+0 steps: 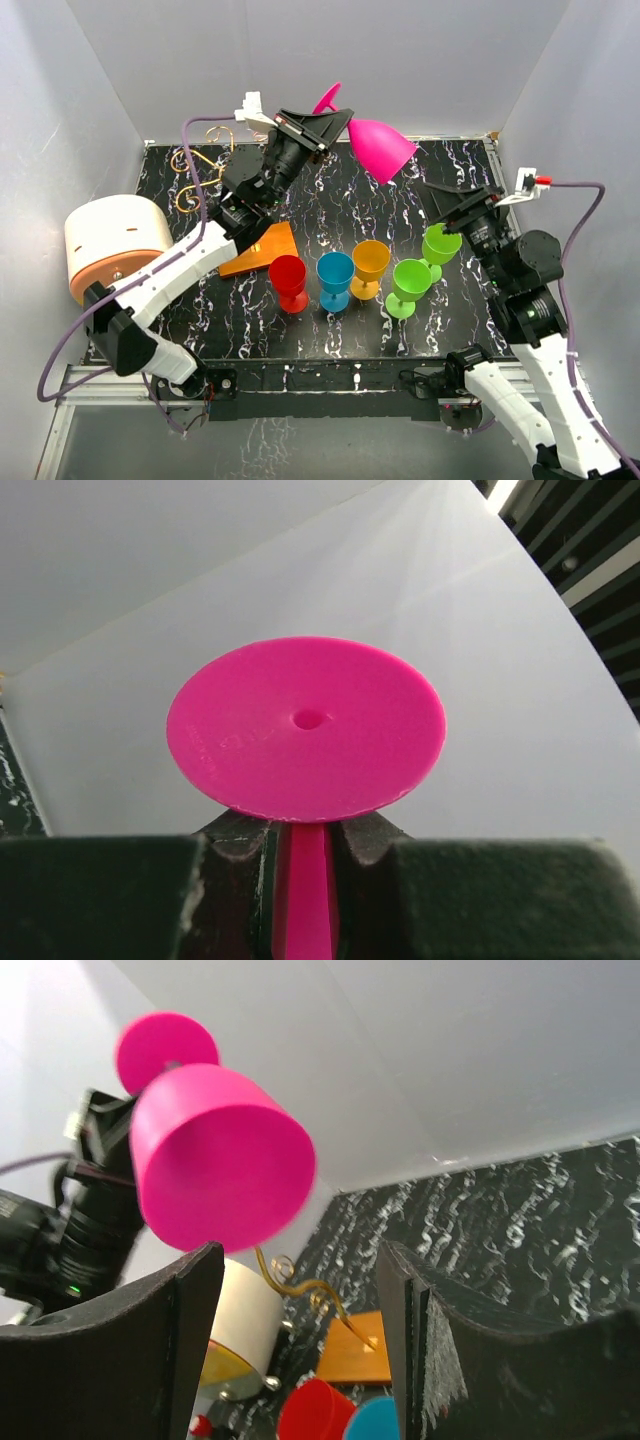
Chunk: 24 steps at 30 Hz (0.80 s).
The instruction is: Place the wine glass upside down on the wine glass rack
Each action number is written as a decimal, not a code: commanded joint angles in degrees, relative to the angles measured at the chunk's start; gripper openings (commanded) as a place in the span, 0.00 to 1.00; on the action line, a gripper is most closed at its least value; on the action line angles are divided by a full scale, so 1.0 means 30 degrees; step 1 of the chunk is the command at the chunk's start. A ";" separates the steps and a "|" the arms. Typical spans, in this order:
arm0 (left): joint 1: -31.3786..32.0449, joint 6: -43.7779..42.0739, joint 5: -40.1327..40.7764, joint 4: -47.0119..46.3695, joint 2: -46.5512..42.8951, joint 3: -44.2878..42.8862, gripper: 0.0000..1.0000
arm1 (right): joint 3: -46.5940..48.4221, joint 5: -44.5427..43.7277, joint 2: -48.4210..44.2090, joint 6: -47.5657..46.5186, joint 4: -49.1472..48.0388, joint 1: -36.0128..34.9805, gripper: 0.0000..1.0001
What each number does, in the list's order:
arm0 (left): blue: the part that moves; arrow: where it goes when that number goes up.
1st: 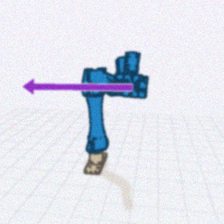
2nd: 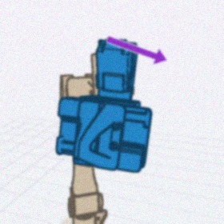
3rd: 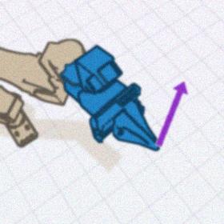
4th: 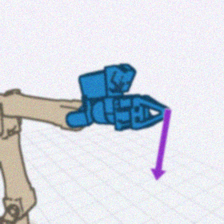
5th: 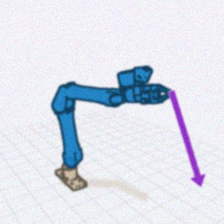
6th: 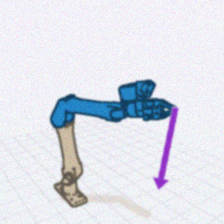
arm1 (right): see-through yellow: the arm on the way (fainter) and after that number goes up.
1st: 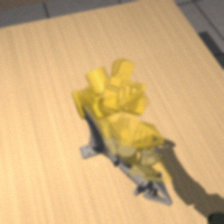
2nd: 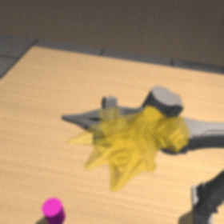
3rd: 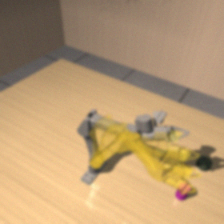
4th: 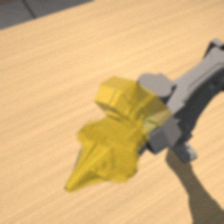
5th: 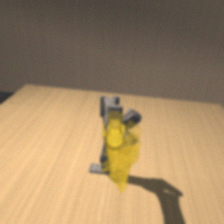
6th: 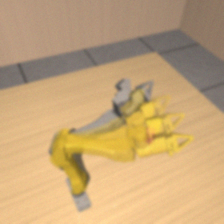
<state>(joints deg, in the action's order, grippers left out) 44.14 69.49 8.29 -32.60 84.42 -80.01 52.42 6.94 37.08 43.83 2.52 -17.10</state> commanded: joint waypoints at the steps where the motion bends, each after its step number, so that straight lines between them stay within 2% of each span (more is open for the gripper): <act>1: -0.0065 -0.4693 -0.0933 0.0785 -0.2163 -0.0460 0.00 | -0.0418 -0.0577 -0.1464 -0.1851 0.3056 -0.0005 0.61; 5: -0.0072 -0.8074 -0.2156 0.3872 -0.3379 -0.0790 0.00 | -0.0015 -0.1553 -0.2373 -0.2522 0.4245 0.0002 0.60; 8: -0.0065 -1.0390 -0.2830 0.6536 -0.3619 -0.1620 0.00 | 0.1012 -0.1586 -0.1973 -0.2844 0.4578 -0.0016 0.60; 14: -0.0065 -1.3484 -0.5150 0.7830 -0.3965 -0.2450 0.00 | 0.4269 -0.0315 0.0841 -0.2358 0.5524 -0.0010 0.60; 20: -0.0065 -1.7351 -0.5965 1.0295 -0.3176 -0.4753 0.00 | 0.6830 0.3492 0.4635 0.2147 0.4645 -0.0011 0.59; 24: -0.0065 -1.9213 -0.6209 0.9394 -0.3381 -0.4174 0.00 | 0.8418 0.5614 0.6877 0.5521 0.3055 -0.0012 0.58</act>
<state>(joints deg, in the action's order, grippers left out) 44.07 21.04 -7.81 -3.79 75.44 -91.96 72.79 14.61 52.47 48.66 17.78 -17.10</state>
